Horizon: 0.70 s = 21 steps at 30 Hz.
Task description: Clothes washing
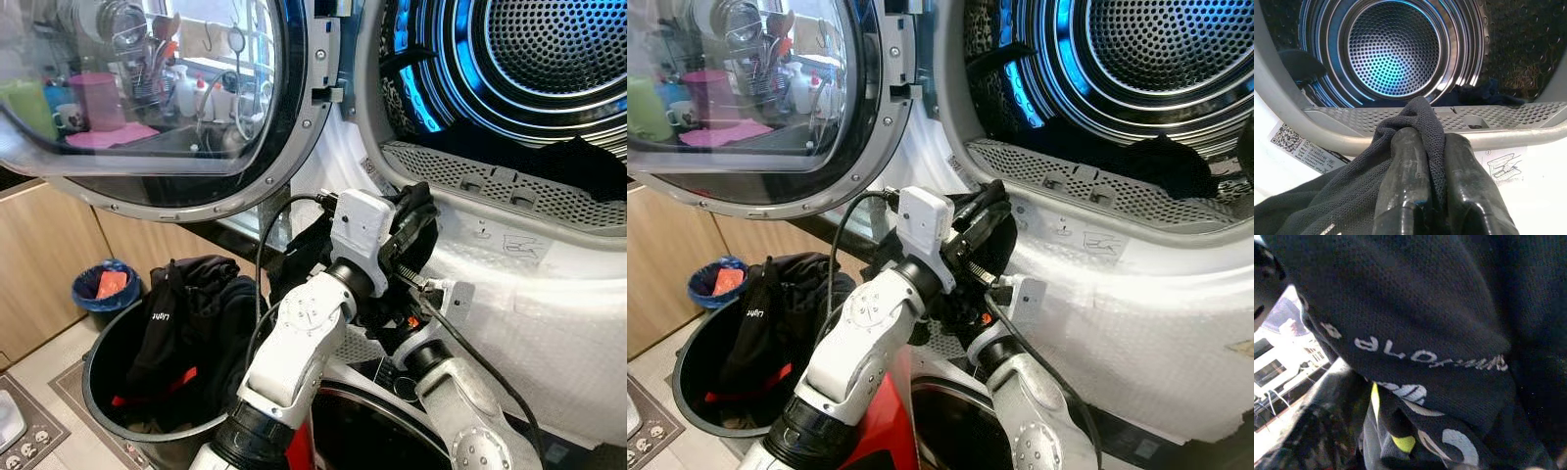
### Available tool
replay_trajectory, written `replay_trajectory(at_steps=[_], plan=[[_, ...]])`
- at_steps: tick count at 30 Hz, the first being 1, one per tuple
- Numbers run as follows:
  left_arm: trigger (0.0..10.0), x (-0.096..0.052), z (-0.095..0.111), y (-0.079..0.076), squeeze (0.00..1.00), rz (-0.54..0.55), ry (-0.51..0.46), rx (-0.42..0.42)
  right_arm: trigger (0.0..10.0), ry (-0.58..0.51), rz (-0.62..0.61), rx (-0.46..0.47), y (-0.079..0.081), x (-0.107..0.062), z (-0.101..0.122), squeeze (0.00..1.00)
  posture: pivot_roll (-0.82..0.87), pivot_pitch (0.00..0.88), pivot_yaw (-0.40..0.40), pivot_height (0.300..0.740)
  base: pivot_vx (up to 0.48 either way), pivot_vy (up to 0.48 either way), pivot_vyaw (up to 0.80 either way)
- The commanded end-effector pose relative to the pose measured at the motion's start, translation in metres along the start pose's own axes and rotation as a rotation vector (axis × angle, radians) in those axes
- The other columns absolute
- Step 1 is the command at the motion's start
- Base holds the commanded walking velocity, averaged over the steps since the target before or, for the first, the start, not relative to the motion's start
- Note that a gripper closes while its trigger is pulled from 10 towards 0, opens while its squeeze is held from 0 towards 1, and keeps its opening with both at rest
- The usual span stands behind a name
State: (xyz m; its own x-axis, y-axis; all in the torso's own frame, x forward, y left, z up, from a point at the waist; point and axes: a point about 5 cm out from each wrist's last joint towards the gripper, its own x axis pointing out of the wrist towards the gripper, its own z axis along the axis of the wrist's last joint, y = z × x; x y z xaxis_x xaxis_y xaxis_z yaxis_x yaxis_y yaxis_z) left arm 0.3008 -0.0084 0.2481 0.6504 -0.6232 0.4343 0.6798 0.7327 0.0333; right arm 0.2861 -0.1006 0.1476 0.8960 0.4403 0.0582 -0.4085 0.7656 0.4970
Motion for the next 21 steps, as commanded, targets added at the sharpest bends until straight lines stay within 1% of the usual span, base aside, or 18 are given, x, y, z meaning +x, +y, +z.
replay_trajectory(at_steps=[1,4,6,7,9,10,11,12,14,21], plan=[[10.0,0.0114,0.0158,-0.0249,0.0,-0.075,-0.09,-0.02,10.0,0.006,-0.003,-0.019,0.0044,0.0069,-0.0007,0.0,0.04,0.0,-0.03,0.74,0.0,0.0,0.0],[10.0,0.0123,0.0166,-0.0266,0.0,-0.075,-0.094,-0.014,10.0,0.021,-0.032,-0.052,0.0032,0.0095,-0.0033,0.0,0.04,0.0,-0.028,0.74,0.0,0.0,0.0],[10.0,0.013,0.0183,-0.0259,0.0,-0.062,-0.103,-0.013,10.0,0.028,-0.074,-0.089,0.0011,0.0119,-0.0054,0.0,0.04,0.0,-0.027,0.74,0.0,0.0,0.0],[10.0,0.0134,0.019,-0.0251,0.0,-0.057,-0.104,-0.019,8.0,0.02,-0.075,-0.08,0.0012,0.0127,-0.0055,0.0,0.04,0.0,-0.027,0.74,0.0,0.0,0.0],[10.0,0.0137,0.0194,-0.0246,0.0,-0.055,-0.105,-0.025,8.0,0.015,-0.068,-0.072,0.0017,0.0131,-0.0056,0.0,0.04,0.0,-0.027,0.74,0.0,0.0,0.0],[10.0,0.0141,0.0193,-0.0233,0.0,-0.044,-0.102,-0.022,4.9,0.014,-0.061,-0.071,0.0023,0.0129,-0.0069,0.0,0.04,0.0,-0.026,0.74,0.0,0.0,0.0],[10.0,0.0141,0.0189,-0.0223,0.0,-0.037,-0.1,-0.014,0.8,0.018,-0.059,-0.071,0.0025,0.0126,-0.0086,0.0,0.03,0.0,-0.024,0.74,0.0,0.0,0.0],[10.0,0.0143,0.0185,-0.0218,0.0,-0.033,-0.096,-0.01,0.0,0.017,-0.059,-0.071,0.0026,0.0125,-0.0089,0.0,0.03,0.0,-0.023,0.74,0.0,0.0,0.0],[10.0,0.0148,0.0179,-0.0205,0.0,-0.025,-0.092,-0.013,0.0,0.013,-0.049,-0.054,0.003,0.0114,-0.0092,0.0,0.03,0.0,-0.024,0.74,0.0,0.0,0.0],[10.0,0.0162,0.0166,-0.0179,0.0,-0.007,-0.081,-0.004,0.0,0.006,-0.056,-0.067,-0.0007,0.0115,-0.0073,0.0,0.03,0.0,-0.024,0.74,0.0,0.0,0.0]])
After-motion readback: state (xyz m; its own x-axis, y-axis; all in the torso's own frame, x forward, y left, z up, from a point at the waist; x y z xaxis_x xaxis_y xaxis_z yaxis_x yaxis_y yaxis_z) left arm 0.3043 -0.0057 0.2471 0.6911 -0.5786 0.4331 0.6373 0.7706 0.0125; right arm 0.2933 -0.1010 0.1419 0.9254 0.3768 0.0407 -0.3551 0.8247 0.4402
